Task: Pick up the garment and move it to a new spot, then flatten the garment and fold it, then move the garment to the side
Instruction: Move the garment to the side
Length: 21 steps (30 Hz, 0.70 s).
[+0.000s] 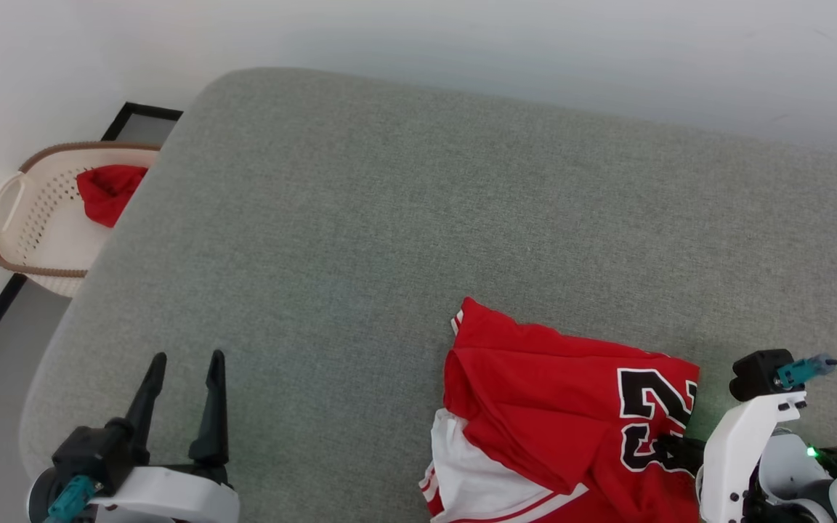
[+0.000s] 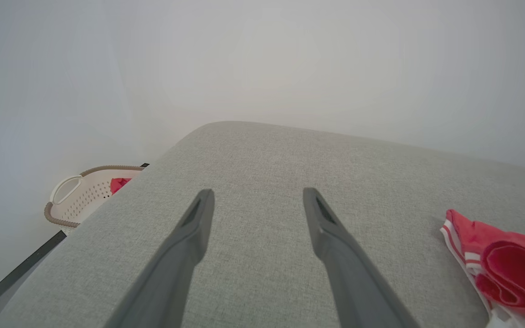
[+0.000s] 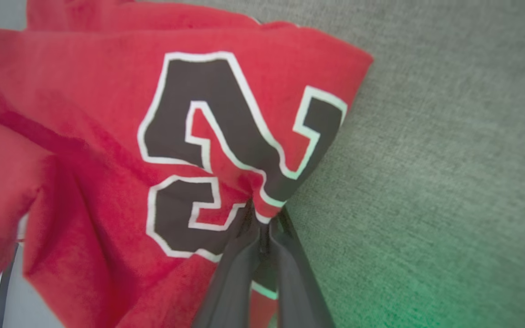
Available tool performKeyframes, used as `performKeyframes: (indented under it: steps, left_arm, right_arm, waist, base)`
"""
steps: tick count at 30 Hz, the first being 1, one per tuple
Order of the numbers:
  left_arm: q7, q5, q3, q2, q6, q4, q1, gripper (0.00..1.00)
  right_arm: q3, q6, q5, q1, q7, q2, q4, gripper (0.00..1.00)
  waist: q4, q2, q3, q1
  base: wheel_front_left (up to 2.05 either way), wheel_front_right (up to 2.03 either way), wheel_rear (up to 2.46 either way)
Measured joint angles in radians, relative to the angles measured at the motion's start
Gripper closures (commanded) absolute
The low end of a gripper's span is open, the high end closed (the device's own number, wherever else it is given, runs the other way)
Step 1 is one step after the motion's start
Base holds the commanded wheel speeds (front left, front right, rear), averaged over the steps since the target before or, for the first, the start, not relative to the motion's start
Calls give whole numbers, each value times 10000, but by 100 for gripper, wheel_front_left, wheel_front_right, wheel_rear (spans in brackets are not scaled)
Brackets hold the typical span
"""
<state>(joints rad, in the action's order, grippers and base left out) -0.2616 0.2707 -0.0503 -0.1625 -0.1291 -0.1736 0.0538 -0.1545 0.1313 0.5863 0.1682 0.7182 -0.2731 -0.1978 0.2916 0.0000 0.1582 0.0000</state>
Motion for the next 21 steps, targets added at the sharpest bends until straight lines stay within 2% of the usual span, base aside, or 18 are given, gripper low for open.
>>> performKeyframes:
  steps: [11, 21]
  left_arm:
    - [0, 10, -59, 44, 0, -31, 27, 0]
    - [0, -27, -92, -54, 0, -19, -49, 0]
  right_arm:
    - [-33, 0, 282, 387, 443, -190, 579, 100]
    - [-412, 0, 362, 832, 838, -633, 1522, 100]
  waist:
    - [-195, 0, -55, 0]
    - [-397, 0, -399, 0]
  base:
    - [0, 0, 0]
    - [0, 0, 0]
